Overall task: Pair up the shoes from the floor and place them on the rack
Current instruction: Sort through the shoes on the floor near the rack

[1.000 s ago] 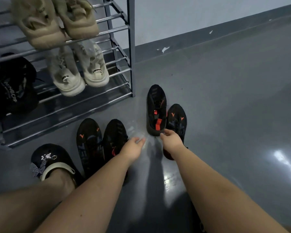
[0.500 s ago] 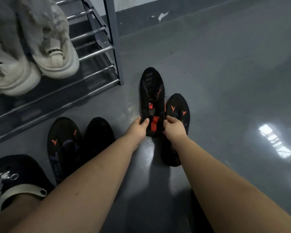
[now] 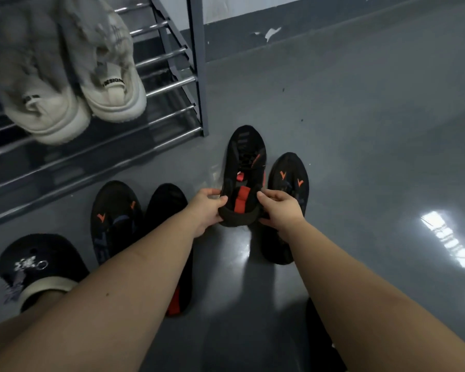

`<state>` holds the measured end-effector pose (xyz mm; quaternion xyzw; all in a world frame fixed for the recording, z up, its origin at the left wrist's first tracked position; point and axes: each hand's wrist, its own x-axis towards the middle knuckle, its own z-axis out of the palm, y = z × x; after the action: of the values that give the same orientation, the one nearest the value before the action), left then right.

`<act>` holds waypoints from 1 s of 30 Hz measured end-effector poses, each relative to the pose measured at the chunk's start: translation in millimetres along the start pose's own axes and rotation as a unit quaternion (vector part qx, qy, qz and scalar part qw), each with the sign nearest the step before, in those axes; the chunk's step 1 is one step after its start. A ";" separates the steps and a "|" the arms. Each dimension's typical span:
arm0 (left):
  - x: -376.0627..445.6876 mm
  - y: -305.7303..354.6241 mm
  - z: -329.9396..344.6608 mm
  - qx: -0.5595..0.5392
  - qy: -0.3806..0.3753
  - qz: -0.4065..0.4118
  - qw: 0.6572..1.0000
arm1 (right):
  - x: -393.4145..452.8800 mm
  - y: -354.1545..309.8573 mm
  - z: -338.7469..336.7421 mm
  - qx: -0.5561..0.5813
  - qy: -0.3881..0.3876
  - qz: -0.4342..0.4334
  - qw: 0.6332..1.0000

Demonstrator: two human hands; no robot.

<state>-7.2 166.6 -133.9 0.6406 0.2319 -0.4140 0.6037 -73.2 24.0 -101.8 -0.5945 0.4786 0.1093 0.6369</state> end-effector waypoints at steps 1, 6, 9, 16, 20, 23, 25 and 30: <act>-9.9 -0.4 -1.8 -0.005 -0.002 -0.001 1.000 | -7.4 0.2 -0.8 0.008 -0.014 0.009 1.000; -64.3 -24.7 -15.8 -0.009 -0.003 -0.024 1.000 | -46.8 19.4 -4.3 0.039 -0.080 0.072 0.993; -94.3 -46.8 -28.4 -0.003 0.008 -0.036 0.999 | -73.8 37.3 -4.7 0.072 -0.126 0.116 0.983; -146.2 -93.4 -63.0 -0.001 0.029 -0.048 0.998 | -121.9 69.2 13.7 0.016 -0.221 0.114 0.969; -154.5 -124.3 -86.7 0.065 0.095 -0.022 0.993 | -130.5 81.7 19.9 0.006 -0.196 0.103 0.975; -156.5 -138.0 -97.6 0.104 0.146 -0.035 0.983 | -130.2 85.9 17.7 -0.011 -0.168 0.098 0.981; -154.8 -141.3 -99.2 0.099 0.137 -0.044 0.985 | -126.0 88.0 15.8 -0.026 -0.154 0.099 0.983; -143.0 -137.4 -93.4 0.076 0.135 -0.054 0.986 | -111.7 94.7 17.8 -0.037 -0.146 0.105 0.983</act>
<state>-171.9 308.2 -104.7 0.7214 0.3130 -0.3720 0.4932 -189.6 112.9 -83.9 -0.5419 0.4359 0.2790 0.6622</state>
